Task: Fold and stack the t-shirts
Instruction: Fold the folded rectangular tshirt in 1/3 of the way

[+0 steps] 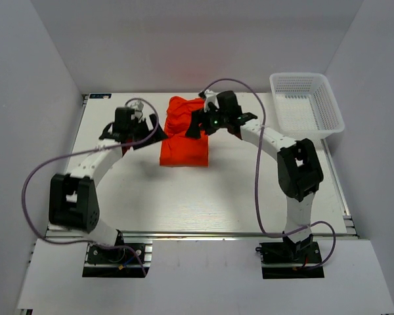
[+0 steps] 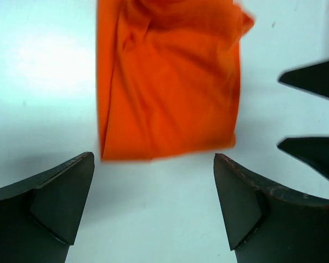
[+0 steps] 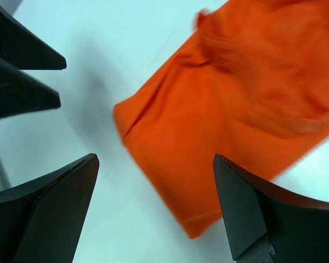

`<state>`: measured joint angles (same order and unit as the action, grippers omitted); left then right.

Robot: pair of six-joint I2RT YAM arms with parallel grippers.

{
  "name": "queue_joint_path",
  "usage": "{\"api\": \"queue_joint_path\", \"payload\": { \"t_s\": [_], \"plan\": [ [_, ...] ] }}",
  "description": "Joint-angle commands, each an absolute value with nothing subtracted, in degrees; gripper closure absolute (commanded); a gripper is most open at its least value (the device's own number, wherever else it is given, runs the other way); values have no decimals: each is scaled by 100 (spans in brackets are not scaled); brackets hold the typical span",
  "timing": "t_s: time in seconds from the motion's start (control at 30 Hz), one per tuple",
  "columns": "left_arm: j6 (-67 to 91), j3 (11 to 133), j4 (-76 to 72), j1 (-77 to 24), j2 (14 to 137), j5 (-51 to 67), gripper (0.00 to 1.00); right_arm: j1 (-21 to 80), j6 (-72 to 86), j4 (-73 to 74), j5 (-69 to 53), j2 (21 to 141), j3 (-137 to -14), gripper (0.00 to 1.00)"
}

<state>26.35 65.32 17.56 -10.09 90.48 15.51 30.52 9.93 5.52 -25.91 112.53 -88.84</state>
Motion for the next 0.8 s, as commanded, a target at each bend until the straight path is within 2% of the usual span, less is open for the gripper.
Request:
{"api": "queue_joint_path", "payload": {
  "t_s": [0.0, 0.23, 0.43, 0.5, 0.67, 0.77],
  "plan": [
    [2760, 5331, 1608, -1020, 8114, 1380, 0, 3313, 668, 729, -3058, 11680, -9357, 10],
    [2699, 4202, 1775, -1134, 7006, 1432, 0, 3252, 905, 301, -3384, 13303, -10869, 10],
    [2646, 3929, 1986, -1134, 6786, 1433, 0, 3050, 1370, -1156, -3129, 14034, -11083, 10],
    [2646, 3876, 1820, -1134, 6785, 1617, 0, 2962, 1748, -1283, -3103, 14158, -11118, 10],
    [2584, 3902, 1687, -1134, 6855, 1679, 0, 2813, 2364, -1626, -3928, 14247, -10794, 10],
    [2522, 4051, 1635, -1134, 7083, 1679, 0, 2812, 2391, -1304, -4087, 14089, -11063, 10]
  ]
}}
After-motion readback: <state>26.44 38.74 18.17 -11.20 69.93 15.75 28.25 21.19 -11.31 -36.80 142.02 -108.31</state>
